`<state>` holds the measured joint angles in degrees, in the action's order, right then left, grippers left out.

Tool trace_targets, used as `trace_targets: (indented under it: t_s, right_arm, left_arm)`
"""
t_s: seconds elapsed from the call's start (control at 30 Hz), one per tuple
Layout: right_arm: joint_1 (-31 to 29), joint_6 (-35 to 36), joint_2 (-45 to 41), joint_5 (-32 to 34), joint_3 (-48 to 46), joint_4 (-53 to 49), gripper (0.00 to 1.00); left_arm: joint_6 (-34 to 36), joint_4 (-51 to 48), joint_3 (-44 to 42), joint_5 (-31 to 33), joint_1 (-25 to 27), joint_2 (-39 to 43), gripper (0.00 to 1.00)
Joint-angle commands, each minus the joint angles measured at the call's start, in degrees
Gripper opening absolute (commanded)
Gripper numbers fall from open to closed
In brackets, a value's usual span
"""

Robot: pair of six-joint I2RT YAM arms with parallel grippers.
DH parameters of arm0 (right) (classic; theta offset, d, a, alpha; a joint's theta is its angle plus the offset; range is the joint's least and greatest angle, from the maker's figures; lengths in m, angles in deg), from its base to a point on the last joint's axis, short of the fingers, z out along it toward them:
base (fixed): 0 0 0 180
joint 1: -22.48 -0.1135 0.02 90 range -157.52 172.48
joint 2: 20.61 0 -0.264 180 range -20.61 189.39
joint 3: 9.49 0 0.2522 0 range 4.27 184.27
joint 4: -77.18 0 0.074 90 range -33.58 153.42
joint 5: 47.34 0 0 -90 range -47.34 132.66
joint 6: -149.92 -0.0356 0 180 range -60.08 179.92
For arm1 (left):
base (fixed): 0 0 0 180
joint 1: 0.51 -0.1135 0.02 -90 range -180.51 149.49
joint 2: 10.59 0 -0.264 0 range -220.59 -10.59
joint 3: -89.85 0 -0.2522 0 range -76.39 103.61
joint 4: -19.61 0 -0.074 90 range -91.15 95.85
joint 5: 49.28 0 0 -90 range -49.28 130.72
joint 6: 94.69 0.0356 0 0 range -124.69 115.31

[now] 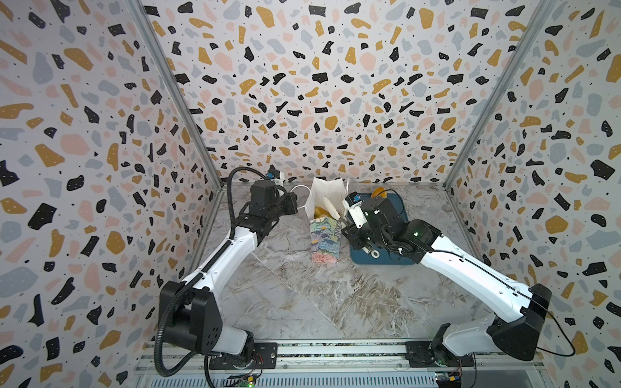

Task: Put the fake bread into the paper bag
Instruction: 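Lower the bread stick into the bag opening with the right gripper's tongs, then open the tongs to drop the bread stick and raise them with the right gripper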

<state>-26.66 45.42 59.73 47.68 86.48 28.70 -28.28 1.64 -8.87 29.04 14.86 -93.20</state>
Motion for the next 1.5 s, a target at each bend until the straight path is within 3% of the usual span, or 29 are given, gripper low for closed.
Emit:
trace_targets:
  t_s: [0.0,0.63,1.47]
  right_arm:
    - [-0.3,-0.2,-2.1,1.7,0.6,1.0,0.37]
    - [-0.2,1.1,-3.3,0.1,5.9,3.1,0.37]
    - [0.5,4.0,-6.1,5.9,7.0,3.8,0.38]
  left_arm:
    - [0.0,1.0,1.0,-0.8,-0.3,0.8,0.0]
    - [-0.2,1.2,0.9,-0.6,-0.4,0.7,0.0]
    - [-0.2,1.2,0.9,-0.8,-0.3,0.3,0.0]
